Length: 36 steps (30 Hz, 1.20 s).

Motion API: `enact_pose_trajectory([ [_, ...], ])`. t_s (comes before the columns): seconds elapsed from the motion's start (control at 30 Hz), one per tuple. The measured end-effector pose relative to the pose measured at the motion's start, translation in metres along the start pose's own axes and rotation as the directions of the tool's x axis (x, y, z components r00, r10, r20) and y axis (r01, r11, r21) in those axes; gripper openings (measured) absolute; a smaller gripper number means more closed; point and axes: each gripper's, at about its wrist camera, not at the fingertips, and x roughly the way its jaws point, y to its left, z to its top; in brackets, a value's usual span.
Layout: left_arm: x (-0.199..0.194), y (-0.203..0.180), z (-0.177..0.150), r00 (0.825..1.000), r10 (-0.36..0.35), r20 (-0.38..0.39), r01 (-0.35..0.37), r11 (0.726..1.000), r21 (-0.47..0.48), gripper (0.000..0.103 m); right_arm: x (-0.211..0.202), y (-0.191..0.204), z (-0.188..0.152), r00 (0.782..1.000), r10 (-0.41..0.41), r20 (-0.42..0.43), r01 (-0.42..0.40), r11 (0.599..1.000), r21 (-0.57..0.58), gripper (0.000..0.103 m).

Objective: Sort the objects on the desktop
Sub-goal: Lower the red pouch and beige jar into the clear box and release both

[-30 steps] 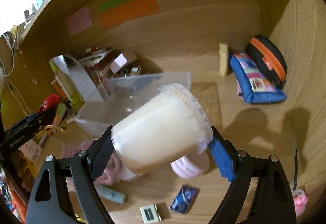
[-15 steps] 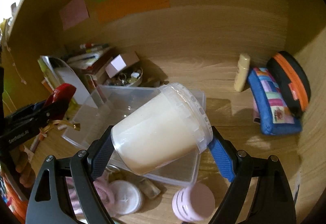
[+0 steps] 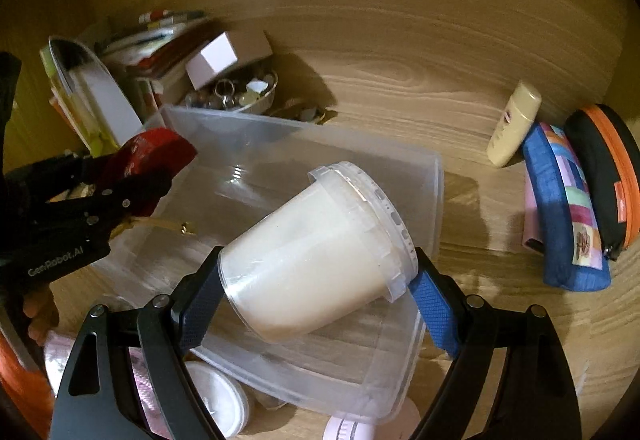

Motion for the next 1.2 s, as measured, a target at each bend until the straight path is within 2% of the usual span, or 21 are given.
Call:
enact_pose_trajectory([
  [0.17, 0.011, -0.003, -0.001, 0.999, 0.026, -0.02, -0.026, 0.999, 0.025, 0.045, 0.01, 0.008, 0.003, 0.999, -0.023, -0.028, 0.022, 0.999, -0.049, 0.086],
  [0.4, 0.017, -0.004, -0.001, 0.999, 0.025, -0.041, -0.024, 0.999, 0.036, 0.047, 0.025, 0.017, 0.003, 0.996, -0.042, -0.073, 0.034, 0.994, -0.103, 0.086],
  [0.5, 0.022, -0.004, -0.003, 0.998, 0.026, -0.059, -0.024, 0.999, 0.038, 0.05, 0.03, 0.02, 0.002, 0.995, -0.039, -0.091, 0.029, 0.993, -0.111, 0.086],
  [0.73, 0.025, -0.006, -0.003, 0.998, 0.035, -0.05, -0.033, 0.998, 0.051, 0.064, 0.035, 0.021, 0.001, 0.994, -0.026, -0.102, 0.015, 0.995, -0.103, 0.085],
  [0.9, 0.025, -0.005, -0.004, 0.998, 0.033, -0.046, -0.031, 0.998, 0.048, 0.076, 0.027, 0.031, -0.001, 0.995, -0.087, -0.057, 0.077, 0.984, -0.163, 0.086],
  [1.03, 0.024, -0.004, -0.004, 0.999, 0.019, -0.046, -0.017, 0.999, 0.043, 0.078, 0.016, 0.04, -0.006, 0.99, -0.143, -0.002, 0.14, 0.967, -0.214, 0.086],
  [1.2, 0.013, -0.005, -0.003, 0.999, 0.022, -0.024, -0.021, 0.999, 0.048, 0.079, 0.001, 0.04, -0.012, 0.986, -0.165, 0.035, 0.169, 0.965, -0.2, 0.086],
])
